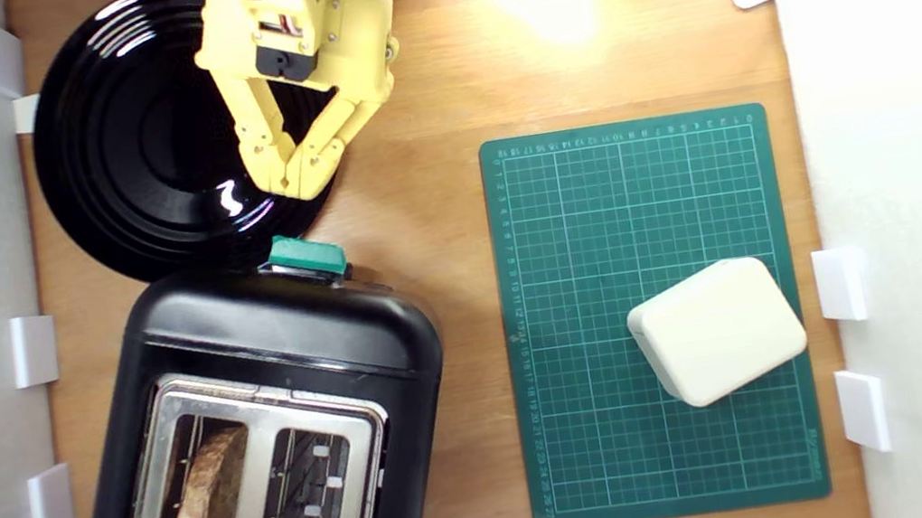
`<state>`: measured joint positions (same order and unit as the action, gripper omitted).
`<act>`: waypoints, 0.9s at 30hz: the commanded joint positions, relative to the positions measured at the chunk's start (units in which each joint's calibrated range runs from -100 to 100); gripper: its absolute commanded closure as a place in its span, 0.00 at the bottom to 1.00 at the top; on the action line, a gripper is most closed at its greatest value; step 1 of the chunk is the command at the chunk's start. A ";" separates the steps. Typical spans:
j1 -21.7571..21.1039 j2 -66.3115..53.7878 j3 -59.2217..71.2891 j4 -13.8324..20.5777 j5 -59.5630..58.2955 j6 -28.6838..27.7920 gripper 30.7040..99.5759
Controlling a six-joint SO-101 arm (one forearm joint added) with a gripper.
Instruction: Start toaster
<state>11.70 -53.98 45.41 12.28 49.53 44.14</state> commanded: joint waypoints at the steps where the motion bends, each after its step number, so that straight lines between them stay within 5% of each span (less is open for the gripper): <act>1: -0.27 4.69 -8.75 0.11 -0.07 -0.08 0.99; 19: -0.59 17.34 -16.56 -0.36 -7.43 -0.13 0.99; 27: -4.08 17.43 -16.11 -0.36 -7.78 -1.18 0.99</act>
<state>8.72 -36.22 32.72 12.28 43.83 43.28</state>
